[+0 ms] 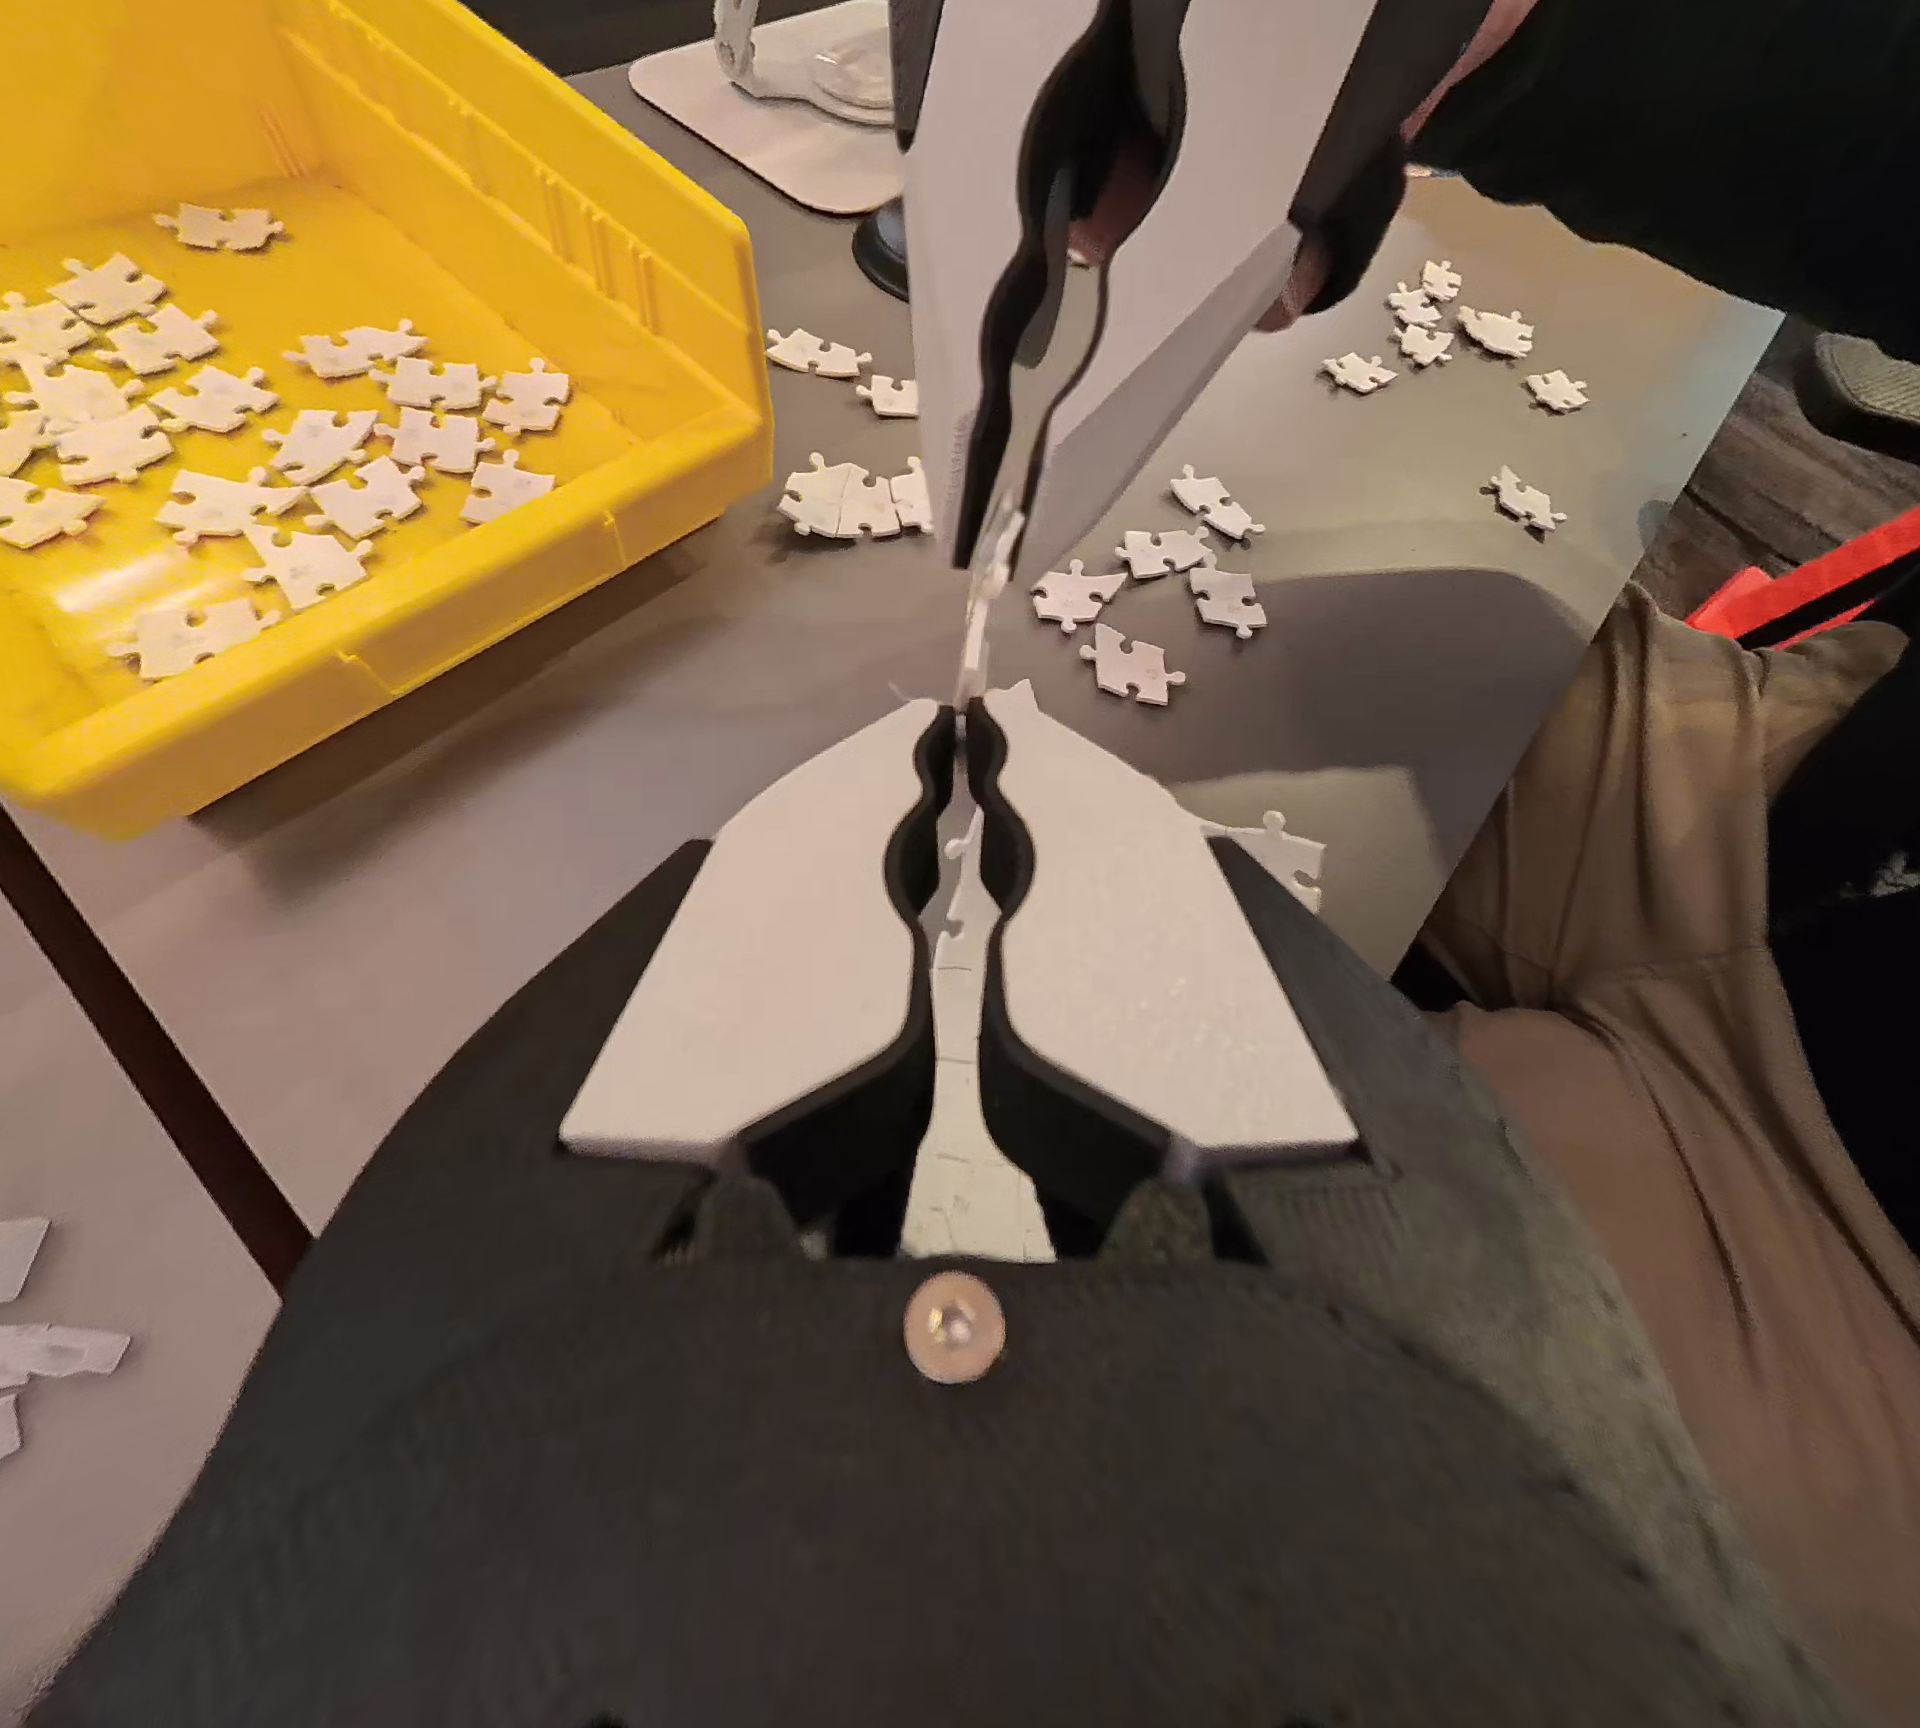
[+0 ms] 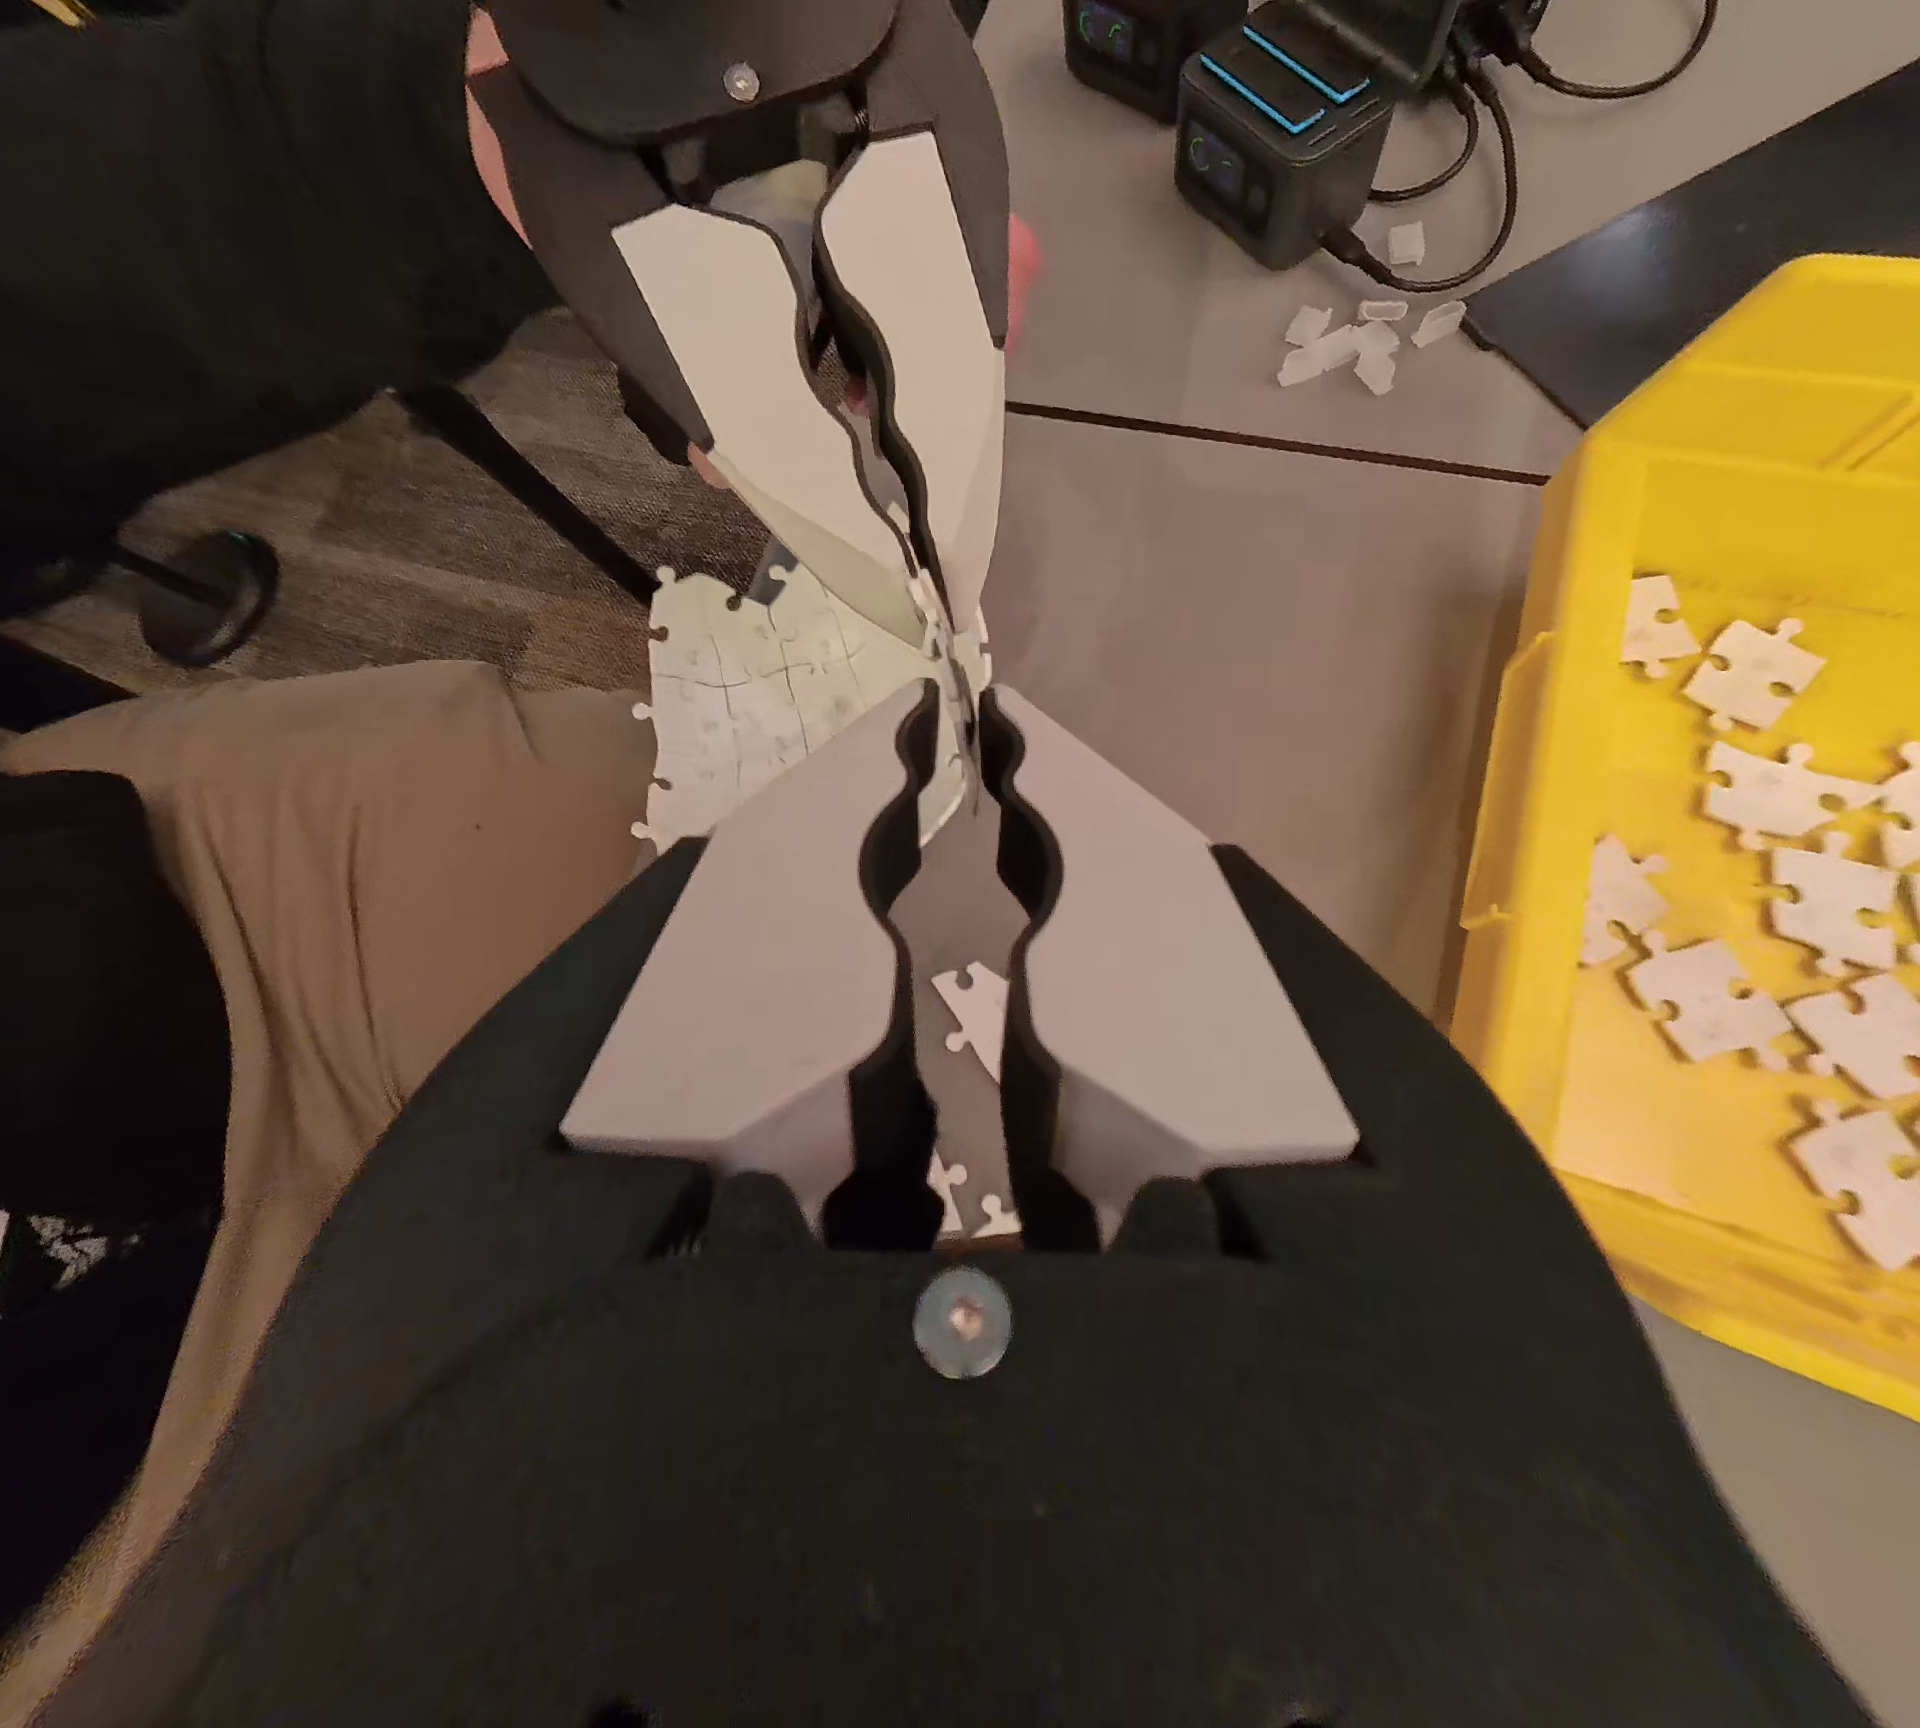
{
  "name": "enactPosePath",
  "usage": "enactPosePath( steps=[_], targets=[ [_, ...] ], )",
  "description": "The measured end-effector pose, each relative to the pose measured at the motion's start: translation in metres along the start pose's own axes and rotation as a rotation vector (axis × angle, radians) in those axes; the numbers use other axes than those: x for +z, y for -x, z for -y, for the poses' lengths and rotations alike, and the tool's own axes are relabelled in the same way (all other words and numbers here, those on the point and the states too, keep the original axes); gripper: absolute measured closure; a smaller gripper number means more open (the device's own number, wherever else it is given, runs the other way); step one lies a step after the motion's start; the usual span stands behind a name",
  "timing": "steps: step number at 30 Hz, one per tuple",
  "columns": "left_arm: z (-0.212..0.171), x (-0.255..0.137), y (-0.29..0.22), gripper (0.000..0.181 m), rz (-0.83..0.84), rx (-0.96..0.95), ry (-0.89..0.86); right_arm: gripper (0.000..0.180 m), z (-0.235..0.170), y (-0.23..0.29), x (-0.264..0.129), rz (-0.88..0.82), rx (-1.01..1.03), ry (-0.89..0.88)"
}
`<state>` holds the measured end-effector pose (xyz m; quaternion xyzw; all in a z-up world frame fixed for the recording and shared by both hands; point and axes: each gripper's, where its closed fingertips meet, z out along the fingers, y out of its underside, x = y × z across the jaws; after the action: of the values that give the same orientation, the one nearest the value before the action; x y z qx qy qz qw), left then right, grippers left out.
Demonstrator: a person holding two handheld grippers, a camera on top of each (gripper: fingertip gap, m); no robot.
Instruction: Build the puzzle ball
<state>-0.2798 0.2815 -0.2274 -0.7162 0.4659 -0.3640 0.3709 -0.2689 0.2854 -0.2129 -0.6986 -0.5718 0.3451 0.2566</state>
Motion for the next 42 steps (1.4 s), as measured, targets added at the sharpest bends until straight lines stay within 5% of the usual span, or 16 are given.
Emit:
enactPosePath(
  steps=[30, 42],
  targets=[
    [0.006, -0.012, 0.003, 0.174, 0.089, 0.001, -0.046, 0.18, 0.02, 0.003, 0.006, -0.094, -0.005, -0.143],
    [-0.066, -0.026, 0.02, 0.13, 0.105, -0.171, 0.281, 0.18, -0.017, -0.002, 0.032, 0.021, -0.012, 0.198]
  ],
)
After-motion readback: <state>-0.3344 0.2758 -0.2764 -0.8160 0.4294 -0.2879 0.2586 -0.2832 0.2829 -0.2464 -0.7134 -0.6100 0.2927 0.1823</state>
